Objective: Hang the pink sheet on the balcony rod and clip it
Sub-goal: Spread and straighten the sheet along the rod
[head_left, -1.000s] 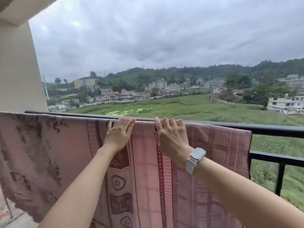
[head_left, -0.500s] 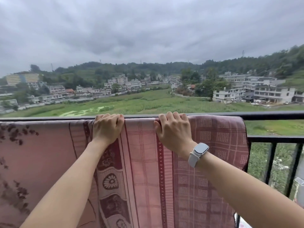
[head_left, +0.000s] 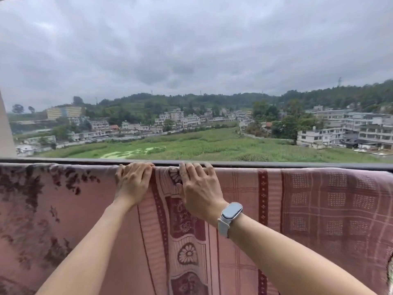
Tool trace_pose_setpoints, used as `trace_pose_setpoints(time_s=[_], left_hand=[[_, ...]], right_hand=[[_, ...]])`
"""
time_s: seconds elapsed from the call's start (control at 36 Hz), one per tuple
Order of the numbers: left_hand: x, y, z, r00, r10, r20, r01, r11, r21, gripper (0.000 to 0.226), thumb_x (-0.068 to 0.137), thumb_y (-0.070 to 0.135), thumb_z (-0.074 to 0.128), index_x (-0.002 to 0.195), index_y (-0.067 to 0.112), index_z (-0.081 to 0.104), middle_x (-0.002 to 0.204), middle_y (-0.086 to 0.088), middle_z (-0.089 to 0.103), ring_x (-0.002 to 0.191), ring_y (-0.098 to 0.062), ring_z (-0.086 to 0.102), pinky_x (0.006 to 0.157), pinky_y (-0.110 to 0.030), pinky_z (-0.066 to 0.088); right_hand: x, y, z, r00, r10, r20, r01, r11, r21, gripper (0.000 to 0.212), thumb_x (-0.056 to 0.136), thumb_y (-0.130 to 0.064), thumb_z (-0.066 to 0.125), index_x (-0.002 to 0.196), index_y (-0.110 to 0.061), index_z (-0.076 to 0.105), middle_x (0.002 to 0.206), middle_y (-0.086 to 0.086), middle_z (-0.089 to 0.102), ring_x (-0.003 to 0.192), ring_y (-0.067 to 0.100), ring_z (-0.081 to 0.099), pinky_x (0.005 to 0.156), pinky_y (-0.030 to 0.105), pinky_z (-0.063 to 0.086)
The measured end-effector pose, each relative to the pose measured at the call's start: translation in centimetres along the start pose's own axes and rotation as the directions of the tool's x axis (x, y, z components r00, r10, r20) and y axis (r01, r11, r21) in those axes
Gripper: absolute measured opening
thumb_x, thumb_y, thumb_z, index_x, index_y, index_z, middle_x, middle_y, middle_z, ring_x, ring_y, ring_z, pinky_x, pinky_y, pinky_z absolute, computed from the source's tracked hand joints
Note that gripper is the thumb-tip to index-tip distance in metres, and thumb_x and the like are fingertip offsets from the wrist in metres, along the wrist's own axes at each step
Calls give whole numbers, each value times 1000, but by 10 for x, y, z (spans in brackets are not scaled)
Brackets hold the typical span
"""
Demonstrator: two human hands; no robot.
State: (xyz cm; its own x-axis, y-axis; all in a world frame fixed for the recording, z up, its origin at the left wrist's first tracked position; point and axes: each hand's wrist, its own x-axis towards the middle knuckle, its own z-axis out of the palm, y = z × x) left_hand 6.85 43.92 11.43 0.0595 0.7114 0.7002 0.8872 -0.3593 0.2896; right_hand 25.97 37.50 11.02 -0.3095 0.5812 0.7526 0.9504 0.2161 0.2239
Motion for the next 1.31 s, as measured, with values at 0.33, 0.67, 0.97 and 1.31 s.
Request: trace_pose_setpoints(time_s=[0.33,0.67,0.97,1.31], left_hand=[[35,-94,-26,987,-82,136,71,994,82,50,97,45,14,127,27,50,141,0,42,135,-19,26,112,-41,-1],[50,-270,-68,999,-27,32,19,976,219,59,85,51,5,129,35,42,140,12,40,137,-10,22,112,-48,-5],[98,-333,-82,980,140,139,-142,990,4,47,97,45,25,94,17,62,105,2,64,102,-19,54,83,-33,39],[110,-511,-110,968,244,-64,-244,970,-2,63,88,66,15,106,27,61,108,8,64,107,-15,53,102,-43,23]], right_hand=[[67,-93,25,999,13,-50,-11,999,46,43,70,-23,64,110,-5,62,92,9,68,85,26,65,92,55,43],[166,-239,85,992,-122,41,118,989,94,41,87,-28,50,113,3,57,96,15,66,87,30,62,88,46,45],[219,-274,100,975,-34,218,4,991,134,52,98,-45,15,97,-11,55,99,9,64,90,27,60,64,34,31],[266,-388,142,999,-34,23,32,995,97,39,95,-38,33,117,-11,50,107,9,59,98,30,55,84,43,39]])
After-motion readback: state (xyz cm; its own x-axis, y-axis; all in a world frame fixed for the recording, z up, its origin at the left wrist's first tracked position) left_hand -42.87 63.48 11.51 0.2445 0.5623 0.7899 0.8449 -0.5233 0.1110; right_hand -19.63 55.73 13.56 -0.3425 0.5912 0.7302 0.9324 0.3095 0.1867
